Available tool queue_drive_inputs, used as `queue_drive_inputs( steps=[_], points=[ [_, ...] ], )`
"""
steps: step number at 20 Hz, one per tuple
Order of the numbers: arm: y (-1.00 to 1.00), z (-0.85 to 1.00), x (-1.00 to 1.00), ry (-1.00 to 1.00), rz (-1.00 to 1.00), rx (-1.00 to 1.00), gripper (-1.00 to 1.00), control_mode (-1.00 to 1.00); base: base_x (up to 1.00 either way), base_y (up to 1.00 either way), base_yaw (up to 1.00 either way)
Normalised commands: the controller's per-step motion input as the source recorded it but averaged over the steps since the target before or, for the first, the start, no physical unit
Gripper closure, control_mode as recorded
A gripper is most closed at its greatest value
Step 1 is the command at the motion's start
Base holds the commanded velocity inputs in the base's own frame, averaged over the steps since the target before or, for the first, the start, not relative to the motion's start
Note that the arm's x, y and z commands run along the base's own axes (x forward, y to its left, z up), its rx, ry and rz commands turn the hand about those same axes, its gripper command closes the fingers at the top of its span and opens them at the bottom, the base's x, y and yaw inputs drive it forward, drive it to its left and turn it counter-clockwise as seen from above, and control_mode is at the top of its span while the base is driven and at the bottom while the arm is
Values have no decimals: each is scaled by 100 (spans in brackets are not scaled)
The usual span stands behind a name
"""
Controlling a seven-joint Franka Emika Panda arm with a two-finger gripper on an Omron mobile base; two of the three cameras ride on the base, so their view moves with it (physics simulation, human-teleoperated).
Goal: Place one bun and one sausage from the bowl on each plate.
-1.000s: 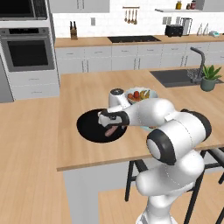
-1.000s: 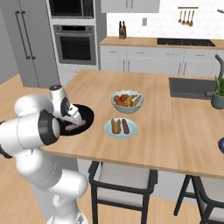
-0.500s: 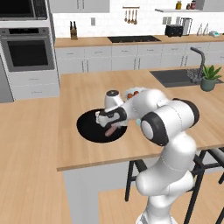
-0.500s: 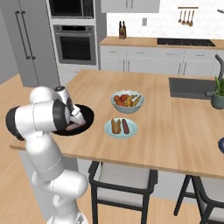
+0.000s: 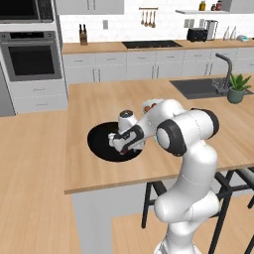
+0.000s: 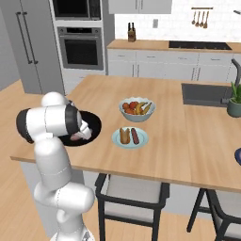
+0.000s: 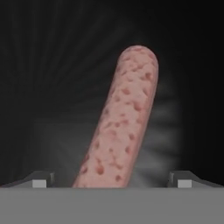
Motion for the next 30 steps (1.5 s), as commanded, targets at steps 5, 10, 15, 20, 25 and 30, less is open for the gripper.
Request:
queue_drive_inputs(
  steps=[5, 10, 15, 20, 25, 30],
  points=[
    [0, -35, 0, 0, 0, 0, -100, -100, 0, 0, 0],
    [0, -11, 0, -2, 0, 0, -100, -100, 0, 0, 0],
    [0, 0, 0, 0, 0, 0, -100, -100, 0, 0, 0],
    [0, 0, 0, 0, 0, 0, 100, -100, 0, 0, 0],
    [0, 0, 0, 0, 0, 0, 100, -100, 0, 0, 0],
    [0, 9, -4, -3, 2, -1, 100, -100, 0, 0, 0]
  ],
)
